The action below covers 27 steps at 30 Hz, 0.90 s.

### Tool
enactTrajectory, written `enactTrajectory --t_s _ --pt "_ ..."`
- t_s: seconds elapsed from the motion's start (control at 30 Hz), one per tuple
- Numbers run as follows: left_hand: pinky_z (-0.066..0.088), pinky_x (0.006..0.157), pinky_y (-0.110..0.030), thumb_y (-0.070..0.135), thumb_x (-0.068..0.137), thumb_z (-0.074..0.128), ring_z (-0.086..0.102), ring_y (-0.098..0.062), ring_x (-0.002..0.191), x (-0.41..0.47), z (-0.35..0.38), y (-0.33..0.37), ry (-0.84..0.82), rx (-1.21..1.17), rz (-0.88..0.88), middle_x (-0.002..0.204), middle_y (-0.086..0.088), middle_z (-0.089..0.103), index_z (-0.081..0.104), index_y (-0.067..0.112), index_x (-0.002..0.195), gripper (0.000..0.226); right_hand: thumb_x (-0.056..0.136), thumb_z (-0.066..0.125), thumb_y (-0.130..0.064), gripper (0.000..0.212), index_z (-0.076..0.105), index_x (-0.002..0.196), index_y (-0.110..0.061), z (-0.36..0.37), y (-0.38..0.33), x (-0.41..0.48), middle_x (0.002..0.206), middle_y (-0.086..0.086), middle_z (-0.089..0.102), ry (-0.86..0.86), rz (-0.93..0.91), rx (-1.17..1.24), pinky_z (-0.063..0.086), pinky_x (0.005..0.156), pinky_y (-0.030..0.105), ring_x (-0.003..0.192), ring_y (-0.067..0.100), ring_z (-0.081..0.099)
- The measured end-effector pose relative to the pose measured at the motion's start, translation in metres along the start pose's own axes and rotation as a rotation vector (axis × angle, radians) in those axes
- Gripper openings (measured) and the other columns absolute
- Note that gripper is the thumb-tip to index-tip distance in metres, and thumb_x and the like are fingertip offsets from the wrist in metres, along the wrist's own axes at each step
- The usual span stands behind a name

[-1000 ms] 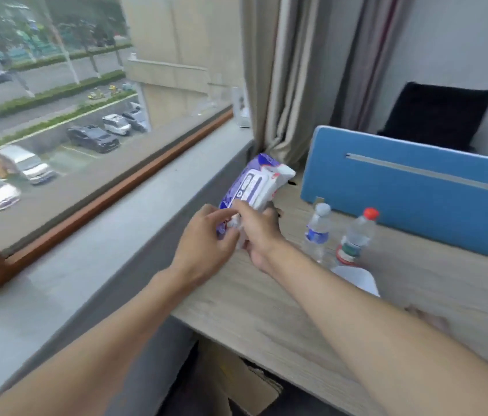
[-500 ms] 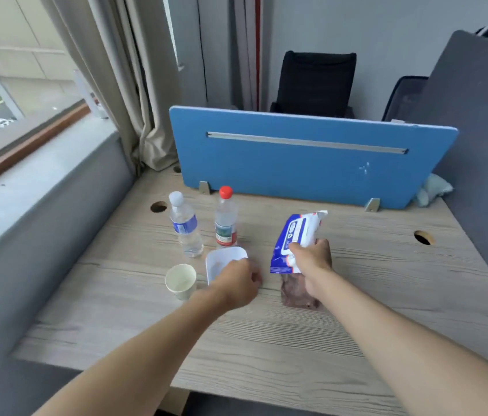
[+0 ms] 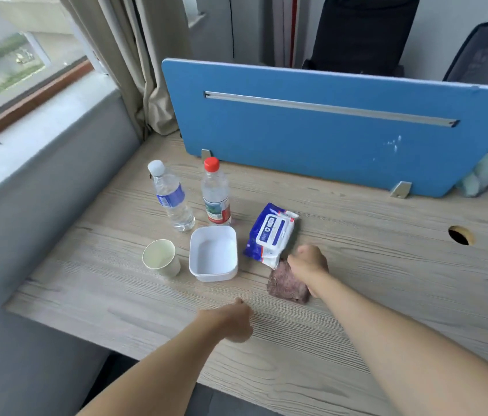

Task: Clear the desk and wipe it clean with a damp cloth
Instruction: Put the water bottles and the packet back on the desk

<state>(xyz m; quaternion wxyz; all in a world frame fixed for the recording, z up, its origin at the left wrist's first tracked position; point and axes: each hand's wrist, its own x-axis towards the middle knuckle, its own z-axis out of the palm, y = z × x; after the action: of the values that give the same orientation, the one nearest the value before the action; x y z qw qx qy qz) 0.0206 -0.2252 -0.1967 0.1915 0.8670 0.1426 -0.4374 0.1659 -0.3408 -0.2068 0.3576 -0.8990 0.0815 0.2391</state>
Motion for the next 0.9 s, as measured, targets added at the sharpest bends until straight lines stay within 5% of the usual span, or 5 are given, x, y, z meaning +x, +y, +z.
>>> enactTrajectory --t_s 0.1,0.17,0.37,0.6,0.9 --pt "0.032 0.115 -0.051 0.019 0.095 0.041 0.035 -0.036 0.142 0.002 0.001 0.012 0.006 -0.035 -0.016 0.161 -0.017 0.021 0.026 0.03 0.154 0.062 0.083 0.074 -0.025 0.06 0.043 0.131 -0.009 0.01 0.023 0.003 0.133 0.021 0.048 -0.012 0.169 -0.035 0.048 0.097 0.042 0.122 0.04 0.051" --pt "0.038 0.111 -0.045 0.017 0.094 0.043 0.043 -0.033 0.136 0.006 -0.003 0.022 0.167 -0.173 -0.02 0.151 -0.017 0.041 0.029 0.02 0.153 0.06 0.075 0.083 -0.02 0.078 0.035 0.135 -0.006 0.018 0.036 0.005 0.131 0.023 0.054 -0.05 0.313 0.159 0.055 0.09 0.042 0.115 0.04 0.06" --pt "0.035 0.112 -0.032 0.012 0.089 0.048 0.044 -0.027 0.137 0.021 -0.001 0.04 0.229 -0.414 0.096 0.149 -0.009 0.047 0.037 0.02 0.152 0.064 0.079 0.081 -0.008 0.032 0.066 0.105 0.004 0.018 0.053 -0.002 0.074 0.01 0.064 -0.066 0.384 0.423 0.034 0.04 0.02 0.054 0.016 0.051" --pt "0.051 0.064 -0.033 0.022 0.094 0.059 0.06 -0.019 0.078 0.039 -0.004 0.061 0.313 -0.945 0.011 0.096 -0.007 0.063 0.045 0.011 0.115 0.027 0.09 0.063 -0.002 0.014 0.065 0.103 -0.002 0.0 0.062 -0.021 0.097 0.012 0.071 -0.066 0.361 0.521 0.059 0.062 0.033 0.085 0.024 0.067" --pt "0.061 0.082 -0.045 0.026 0.087 0.076 0.069 -0.031 0.086 0.046 0.017 0.164 0.009 -1.252 -0.03 0.098 -0.021 0.07 0.061 -0.005 0.103 0.038 0.093 0.054 0.002 0.013 0.066 0.093 -0.005 -0.095 0.138 -0.055 0.086 0.014 0.069 -0.02 0.312 0.847 0.054 0.061 0.031 0.079 0.025 0.065"
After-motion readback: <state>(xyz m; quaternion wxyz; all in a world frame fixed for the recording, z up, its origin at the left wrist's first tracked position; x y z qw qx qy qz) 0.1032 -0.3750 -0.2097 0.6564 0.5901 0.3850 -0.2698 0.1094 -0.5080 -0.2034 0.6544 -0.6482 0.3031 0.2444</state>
